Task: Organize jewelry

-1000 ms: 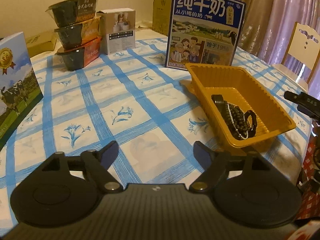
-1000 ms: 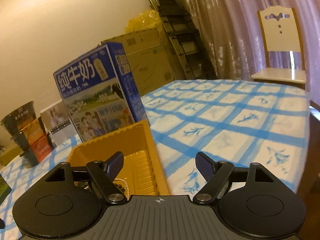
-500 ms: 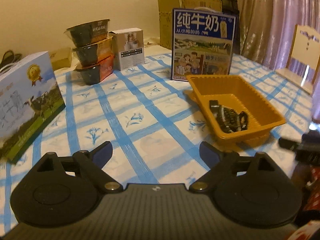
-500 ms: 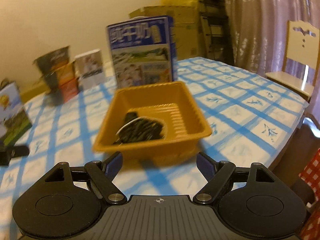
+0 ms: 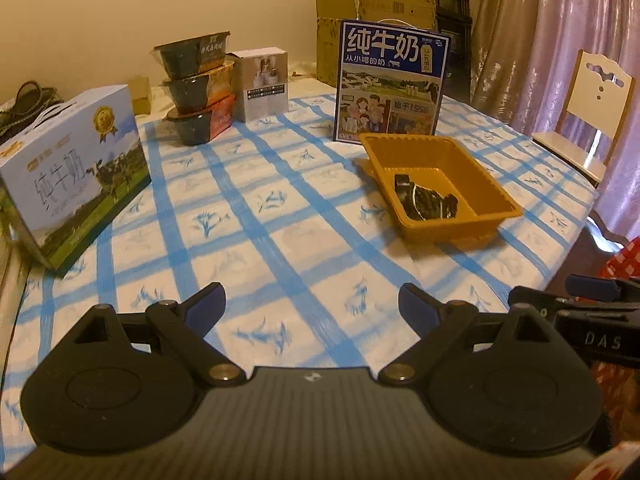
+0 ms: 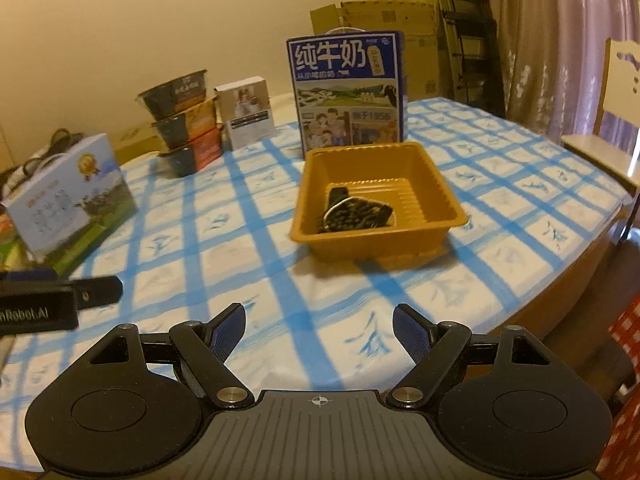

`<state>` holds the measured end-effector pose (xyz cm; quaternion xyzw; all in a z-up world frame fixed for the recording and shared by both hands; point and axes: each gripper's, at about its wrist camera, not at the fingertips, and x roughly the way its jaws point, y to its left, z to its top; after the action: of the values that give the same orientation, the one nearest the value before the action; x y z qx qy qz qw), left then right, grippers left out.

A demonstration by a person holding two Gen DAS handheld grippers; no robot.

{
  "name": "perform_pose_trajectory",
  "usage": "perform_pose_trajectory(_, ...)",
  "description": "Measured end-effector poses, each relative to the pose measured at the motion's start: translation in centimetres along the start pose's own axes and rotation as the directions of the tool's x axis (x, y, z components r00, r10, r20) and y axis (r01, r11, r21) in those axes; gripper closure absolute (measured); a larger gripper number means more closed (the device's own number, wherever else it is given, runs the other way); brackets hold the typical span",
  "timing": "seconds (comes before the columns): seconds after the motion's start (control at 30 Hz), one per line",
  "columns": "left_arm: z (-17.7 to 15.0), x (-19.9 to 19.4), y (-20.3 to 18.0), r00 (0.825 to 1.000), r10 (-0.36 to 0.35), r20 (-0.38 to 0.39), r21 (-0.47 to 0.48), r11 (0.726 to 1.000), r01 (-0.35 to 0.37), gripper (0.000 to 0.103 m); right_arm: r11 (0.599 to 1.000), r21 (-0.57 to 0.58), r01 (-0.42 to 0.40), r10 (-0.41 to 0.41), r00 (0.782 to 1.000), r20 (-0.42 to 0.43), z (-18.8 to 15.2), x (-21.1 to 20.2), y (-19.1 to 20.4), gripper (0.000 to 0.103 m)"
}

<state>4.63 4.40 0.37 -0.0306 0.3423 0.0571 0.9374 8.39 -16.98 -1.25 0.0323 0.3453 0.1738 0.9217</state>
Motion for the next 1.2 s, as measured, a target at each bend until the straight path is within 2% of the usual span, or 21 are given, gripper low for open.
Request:
perform_pose_trajectory(0.4,-2.0,-3.1,0.0,1.000,-0.007,-0.022,-0.002,1.000,0.007,0.011,0.999,-0.007,-0.035,0.035,0.999,-0.008,-1.5,-3.6,1.0,0.023)
perform_pose_trajectory(1.2,-2.3,-2.7,-0.7,0.999,-0.012,-0.035,0.024,1.000,0.013,0.011,0.999,0.022,-0.029,0.030,0.999,-0.026,-2.1,-3.2,0.5,0.023)
